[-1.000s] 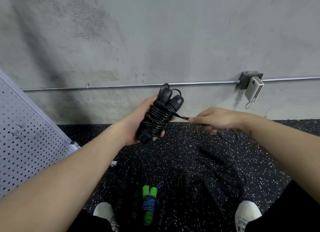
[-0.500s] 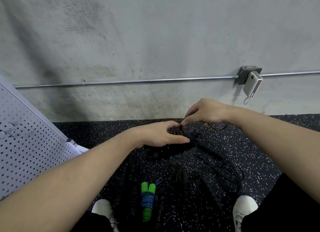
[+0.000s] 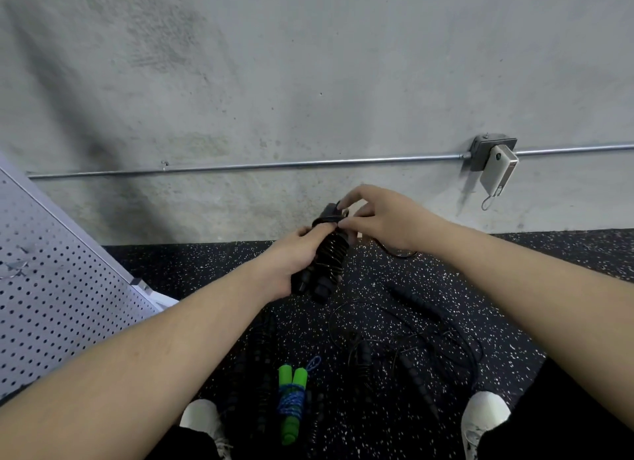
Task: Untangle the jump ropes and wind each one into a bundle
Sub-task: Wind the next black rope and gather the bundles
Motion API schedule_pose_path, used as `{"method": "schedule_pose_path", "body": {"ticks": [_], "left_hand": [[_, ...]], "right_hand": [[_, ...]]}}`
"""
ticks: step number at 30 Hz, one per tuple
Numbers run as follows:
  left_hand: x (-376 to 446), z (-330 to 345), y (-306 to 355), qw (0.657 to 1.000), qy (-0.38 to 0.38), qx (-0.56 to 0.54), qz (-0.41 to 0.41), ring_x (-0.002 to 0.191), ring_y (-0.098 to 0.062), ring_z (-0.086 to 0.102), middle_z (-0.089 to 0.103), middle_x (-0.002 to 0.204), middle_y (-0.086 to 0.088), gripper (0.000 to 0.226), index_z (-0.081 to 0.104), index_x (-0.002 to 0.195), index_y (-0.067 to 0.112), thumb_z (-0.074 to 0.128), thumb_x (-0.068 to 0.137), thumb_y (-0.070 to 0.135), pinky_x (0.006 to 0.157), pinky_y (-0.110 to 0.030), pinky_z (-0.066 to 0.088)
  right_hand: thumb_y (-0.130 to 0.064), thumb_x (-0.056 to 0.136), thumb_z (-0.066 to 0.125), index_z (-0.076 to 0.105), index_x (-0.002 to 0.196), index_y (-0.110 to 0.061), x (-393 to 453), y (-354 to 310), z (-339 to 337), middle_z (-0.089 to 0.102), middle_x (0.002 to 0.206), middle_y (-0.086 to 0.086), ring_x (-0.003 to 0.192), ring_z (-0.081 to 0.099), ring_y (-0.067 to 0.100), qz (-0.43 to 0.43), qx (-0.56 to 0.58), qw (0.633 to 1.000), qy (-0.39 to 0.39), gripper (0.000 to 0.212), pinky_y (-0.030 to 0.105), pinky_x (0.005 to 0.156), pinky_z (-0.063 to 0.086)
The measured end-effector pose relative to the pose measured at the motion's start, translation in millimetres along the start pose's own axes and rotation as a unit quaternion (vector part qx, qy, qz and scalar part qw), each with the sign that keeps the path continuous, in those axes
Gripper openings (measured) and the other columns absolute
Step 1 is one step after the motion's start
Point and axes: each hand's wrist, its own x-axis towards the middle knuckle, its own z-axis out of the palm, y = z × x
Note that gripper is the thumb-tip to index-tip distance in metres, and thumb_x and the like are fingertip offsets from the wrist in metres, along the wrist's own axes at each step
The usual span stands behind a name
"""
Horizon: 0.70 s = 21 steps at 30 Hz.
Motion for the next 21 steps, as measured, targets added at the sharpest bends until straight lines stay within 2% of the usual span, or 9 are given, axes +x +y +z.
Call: {"method": "schedule_pose_path", "body": {"ticks": [2, 4, 8, 11, 14, 16, 18, 19, 21], "left_hand": [[-2.4, 1.1, 1.9, 0.999, 0.002, -0.037, 0.004, 0.063, -0.034, 0.070, 0.071, 0.089, -0.018, 0.051, 0.052, 0.134, 0.009, 0.064, 0.097, 0.041, 0.048, -0.034, 0.054], [-5.9, 2.0, 4.4, 0.998, -0.001, -0.062, 0.012, 0.062, -0.029, 0.069, 0.071, 0.087, -0.015, 0.053, 0.053, 0.136, 0.006, 0.059, 0.098, 0.043, 0.046, -0.029, 0.052], [-14.2, -1.3, 7.0, 0.995, -0.044, -0.068, 0.051, 0.068, -0.023, 0.069, 0.071, 0.085, -0.007, 0.046, 0.059, 0.127, 0.008, 0.048, 0.101, 0.045, 0.052, -0.028, 0.054], [-21.1, -1.9, 7.5, 0.993, -0.088, -0.044, 0.058, 0.072, -0.021, 0.069, 0.070, 0.091, -0.007, 0.060, 0.060, 0.130, 0.013, 0.053, 0.088, 0.056, 0.057, -0.030, 0.056], [-23.2, 4.3, 6.3, 0.993, -0.084, -0.036, 0.070, 0.074, -0.026, 0.069, 0.071, 0.099, -0.009, 0.073, 0.061, 0.133, 0.025, 0.057, 0.076, 0.070, 0.061, -0.033, 0.057], [-20.7, 9.7, 6.0, 0.994, -0.040, -0.058, 0.079, 0.072, -0.031, 0.069, 0.072, 0.101, -0.012, 0.070, 0.058, 0.133, 0.024, 0.066, 0.077, 0.065, 0.061, -0.035, 0.057], [-17.9, 13.0, 6.8, 0.990, 0.020, -0.090, 0.104, 0.070, -0.034, 0.069, 0.074, 0.096, -0.015, 0.056, 0.054, 0.129, 0.018, 0.073, 0.087, 0.050, 0.061, -0.038, 0.058], [-16.0, 13.1, 7.4, 0.986, 0.048, -0.101, 0.123, 0.069, -0.035, 0.069, 0.074, 0.094, -0.015, 0.048, 0.053, 0.126, 0.017, 0.072, 0.091, 0.044, 0.062, -0.040, 0.058], [-13.8, 11.8, 10.5, 0.974, 0.090, -0.124, 0.165, 0.071, -0.034, 0.070, 0.074, 0.090, -0.014, 0.036, 0.053, 0.120, 0.017, 0.069, 0.095, 0.037, 0.062, -0.041, 0.058]], "right_hand": [[-0.022, 0.093, 0.071, 0.063, 0.101, -0.019, -1.0, 1.7, -3.7, 0.076, 0.078, 0.000, 0.050, 0.059, 0.001, 0.019, 0.029, 0.999, -0.003, 0.012, 0.012, 0.051, 0.042], [-0.017, 0.093, 0.071, 0.067, 0.100, -0.017, -3.8, 2.7, -6.6, 0.077, 0.082, 0.002, 0.057, 0.063, 0.004, 0.018, 0.069, 0.997, -0.034, 0.009, 0.015, 0.056, 0.047], [-0.008, 0.093, 0.068, 0.072, 0.103, -0.014, -7.9, 2.0, -14.5, 0.072, 0.080, 0.007, 0.062, 0.062, 0.009, 0.000, 0.159, 0.984, -0.076, 0.012, 0.023, 0.057, 0.055], [-0.006, 0.090, 0.069, 0.075, 0.099, -0.015, -9.9, 5.0, -21.6, 0.072, 0.077, 0.005, 0.064, 0.062, 0.008, -0.007, 0.166, 0.981, -0.104, 0.014, 0.022, 0.058, 0.054], [-0.009, 0.087, 0.073, 0.078, 0.096, -0.019, -11.3, 9.1, -28.6, 0.075, 0.080, 0.005, 0.067, 0.064, 0.007, -0.004, 0.157, 0.980, -0.120, 0.015, 0.022, 0.059, 0.053], [-0.012, 0.085, 0.075, 0.080, 0.094, -0.023, -11.0, 11.0, -28.7, 0.077, 0.086, 0.005, 0.072, 0.066, 0.009, -0.005, 0.145, 0.984, -0.101, 0.015, 0.025, 0.064, 0.056], [-0.020, 0.084, 0.078, 0.079, 0.095, -0.032, -9.3, 14.4, -25.8, 0.078, 0.095, -0.004, 0.086, 0.068, 0.008, -0.014, 0.108, 0.993, -0.048, 0.017, 0.030, 0.081, 0.055], [-0.025, 0.084, 0.077, 0.078, 0.097, -0.037, -8.0, 15.9, -23.5, 0.076, 0.100, -0.010, 0.093, 0.067, 0.005, -0.026, 0.081, 0.996, -0.016, 0.017, 0.026, 0.088, 0.053], [-0.039, 0.087, 0.073, 0.074, 0.107, -0.041, -5.4, 15.9, -18.9, 0.067, 0.114, -0.019, 0.102, 0.061, -0.002, -0.041, 0.028, 0.997, 0.056, 0.019, 0.015, 0.089, 0.044]]}}
